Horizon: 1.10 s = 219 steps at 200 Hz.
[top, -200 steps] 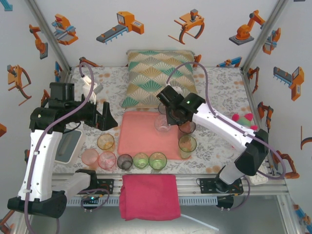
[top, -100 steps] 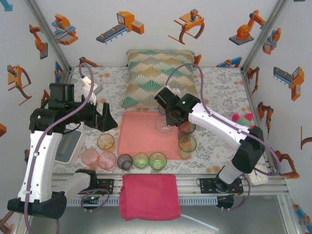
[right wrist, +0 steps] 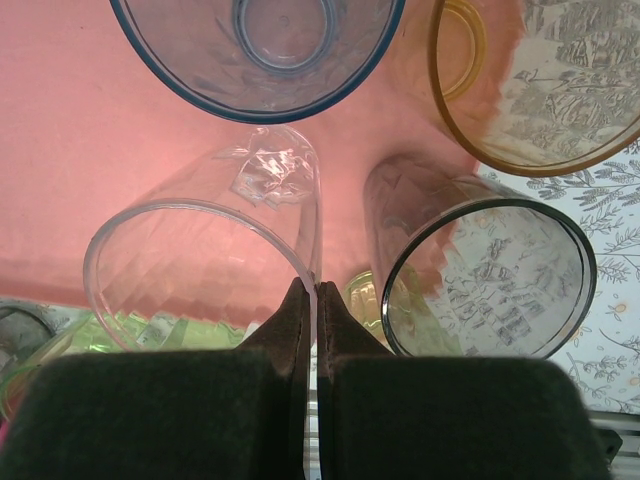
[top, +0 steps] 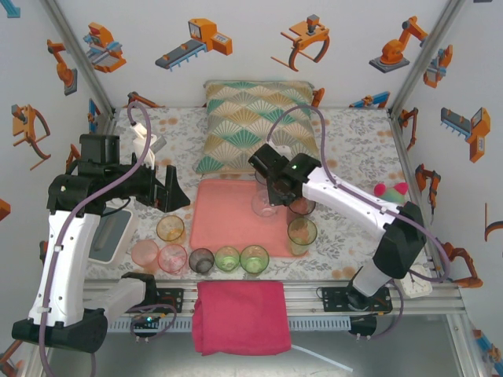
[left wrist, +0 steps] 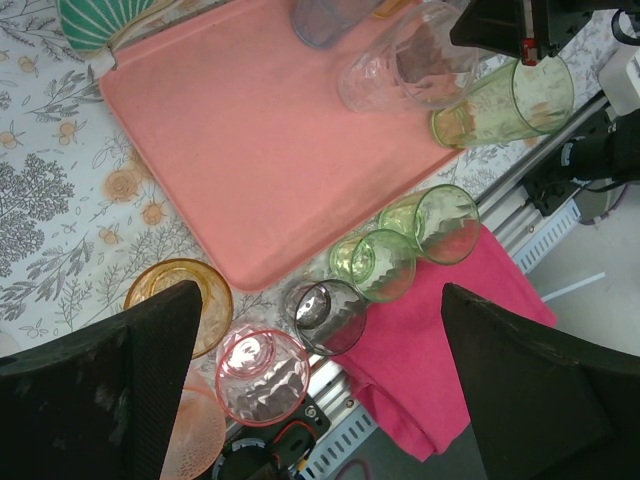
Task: Place the glasses into the tray
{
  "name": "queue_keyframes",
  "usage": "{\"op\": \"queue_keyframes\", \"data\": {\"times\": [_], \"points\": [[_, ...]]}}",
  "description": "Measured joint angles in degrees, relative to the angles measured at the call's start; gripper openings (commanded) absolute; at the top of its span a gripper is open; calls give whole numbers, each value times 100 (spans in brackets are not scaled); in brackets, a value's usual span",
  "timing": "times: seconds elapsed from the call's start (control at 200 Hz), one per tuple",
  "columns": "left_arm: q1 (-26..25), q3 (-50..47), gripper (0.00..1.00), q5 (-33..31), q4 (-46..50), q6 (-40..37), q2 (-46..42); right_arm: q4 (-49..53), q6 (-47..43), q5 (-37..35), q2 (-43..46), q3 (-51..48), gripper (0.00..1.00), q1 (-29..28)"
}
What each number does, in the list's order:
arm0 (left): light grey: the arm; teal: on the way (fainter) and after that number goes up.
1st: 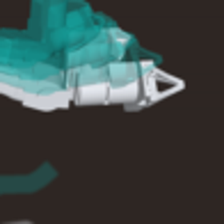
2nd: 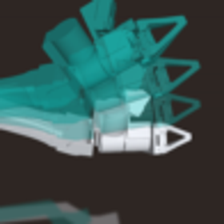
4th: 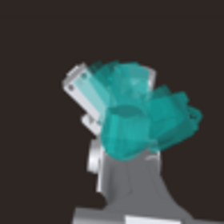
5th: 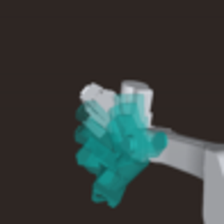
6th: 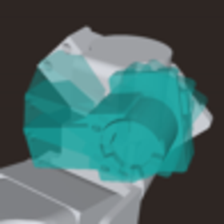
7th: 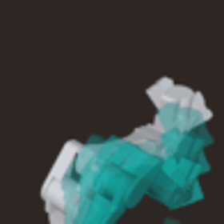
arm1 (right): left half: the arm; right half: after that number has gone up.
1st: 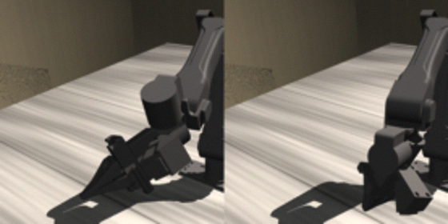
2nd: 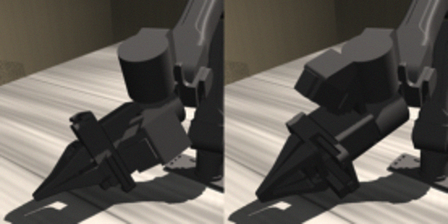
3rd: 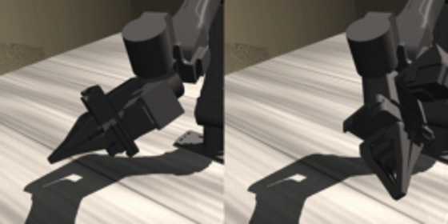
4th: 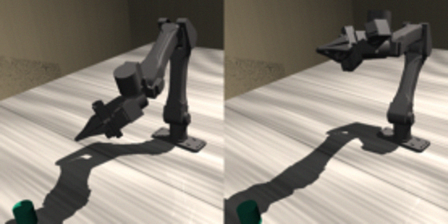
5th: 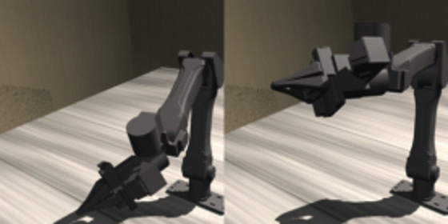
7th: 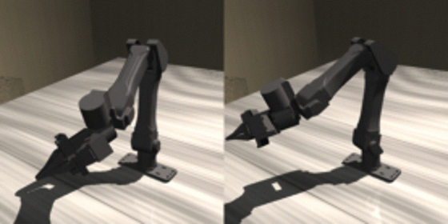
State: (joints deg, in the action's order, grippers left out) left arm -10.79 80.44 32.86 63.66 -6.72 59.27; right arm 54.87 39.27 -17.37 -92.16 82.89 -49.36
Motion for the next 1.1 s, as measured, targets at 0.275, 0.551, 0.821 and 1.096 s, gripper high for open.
{"op": "queue_keyframes", "data": {"times": [0.275, 0.551, 0.821, 1.096], "points": [[0, 0, 97, 17, 2, 0, 2, -90, 42, 7, -26, -103, 0, 15], [0, 0, 97, 20, 2, 0, 11, -251, 107, 46, -31, -151, 0, 15], [0, 0, 97, 22, 2, 0, 13, -282, 151, 42, -24, -205, 0, 76], [0, 0, 97, 26, 0, 0, 17, -282, 195, 90, 35, -264, 0, 105]]}}
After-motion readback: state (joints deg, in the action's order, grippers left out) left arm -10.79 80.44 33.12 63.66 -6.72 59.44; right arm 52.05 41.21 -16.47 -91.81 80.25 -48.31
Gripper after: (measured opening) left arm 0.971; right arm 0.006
